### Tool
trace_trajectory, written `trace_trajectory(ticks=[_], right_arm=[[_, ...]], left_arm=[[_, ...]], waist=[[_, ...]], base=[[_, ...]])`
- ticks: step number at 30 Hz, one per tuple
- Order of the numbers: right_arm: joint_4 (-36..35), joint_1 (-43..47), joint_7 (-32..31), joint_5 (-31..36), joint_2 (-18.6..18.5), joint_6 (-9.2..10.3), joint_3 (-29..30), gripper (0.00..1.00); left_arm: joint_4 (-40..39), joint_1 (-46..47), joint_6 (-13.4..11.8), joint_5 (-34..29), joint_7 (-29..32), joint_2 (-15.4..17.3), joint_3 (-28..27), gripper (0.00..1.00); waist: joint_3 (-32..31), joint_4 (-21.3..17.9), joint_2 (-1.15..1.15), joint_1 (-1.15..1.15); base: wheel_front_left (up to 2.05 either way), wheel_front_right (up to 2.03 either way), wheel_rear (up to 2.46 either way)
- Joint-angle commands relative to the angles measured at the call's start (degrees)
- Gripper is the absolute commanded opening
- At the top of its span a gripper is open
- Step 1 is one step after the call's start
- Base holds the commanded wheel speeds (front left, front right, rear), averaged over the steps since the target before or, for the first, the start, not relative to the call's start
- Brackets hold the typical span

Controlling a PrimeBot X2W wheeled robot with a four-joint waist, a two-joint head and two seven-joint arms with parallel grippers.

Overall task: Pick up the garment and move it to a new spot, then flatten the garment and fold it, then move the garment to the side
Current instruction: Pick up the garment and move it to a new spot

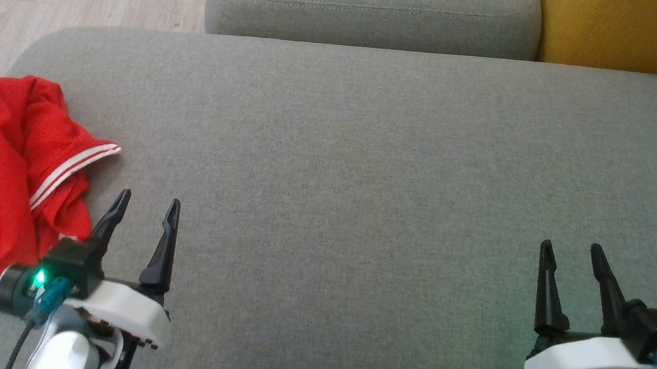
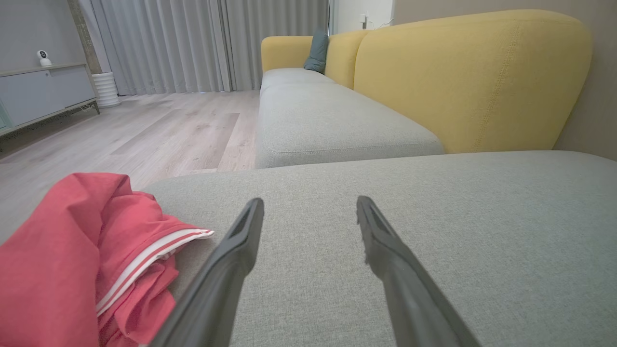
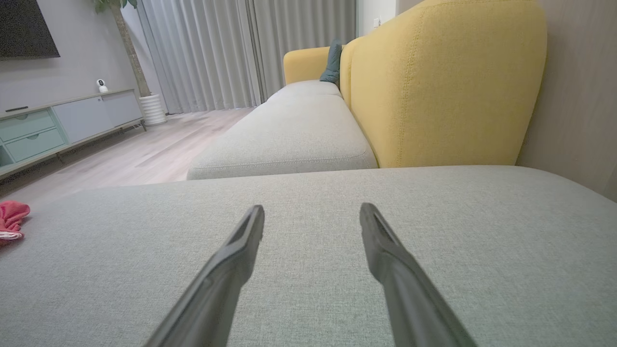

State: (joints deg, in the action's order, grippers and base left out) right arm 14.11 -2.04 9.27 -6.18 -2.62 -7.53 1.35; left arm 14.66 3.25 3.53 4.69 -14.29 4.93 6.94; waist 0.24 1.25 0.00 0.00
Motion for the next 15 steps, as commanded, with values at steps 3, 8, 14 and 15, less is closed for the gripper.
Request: trace_trajectory(ticks=[3, 8, 14, 15], right_arm=[[-1.44, -3.03, 0.83, -0.58, -0.27, 0.04, -1.3, 1.0], [-1.43, -3.2, 0.9, -0.59, -0.27, 0.04, -1.28, 1.0], [-1.68, -3.19, 0.97, -0.56, -0.26, 0.04, -1.09, 1.0], [-1.87, -3.13, 0.98, -0.45, -0.26, 0.04, -1.06, 1.0]], left_arm=[[-1.62, 3.46, 0.07, 0.35, -0.71, 0.32, -1.99, 1.0], [-1.52, 3.62, 0.11, 0.29, -0.71, 0.22, -2.13, 1.0], [-1.47, 4.08, -0.16, 0.61, -0.71, -0.08, -2.7, 1.0], [-1.4, 4.28, -0.2, 0.7, -0.71, -0.17, -2.73, 1.0]], waist=[[0.07, 0.05, 0.0, 0.0], [0.28, 0.15, 0.0, 0.0], [0.67, 1.37, 0.0, 0.0], [0.73, 1.93, 0.0, 0.0]], base=[[0.0, 0.0, 0.0], [0.0, 0.0, 0.0], [0.0, 0.0, 0.0], [0.0, 0.0, 0.0]])
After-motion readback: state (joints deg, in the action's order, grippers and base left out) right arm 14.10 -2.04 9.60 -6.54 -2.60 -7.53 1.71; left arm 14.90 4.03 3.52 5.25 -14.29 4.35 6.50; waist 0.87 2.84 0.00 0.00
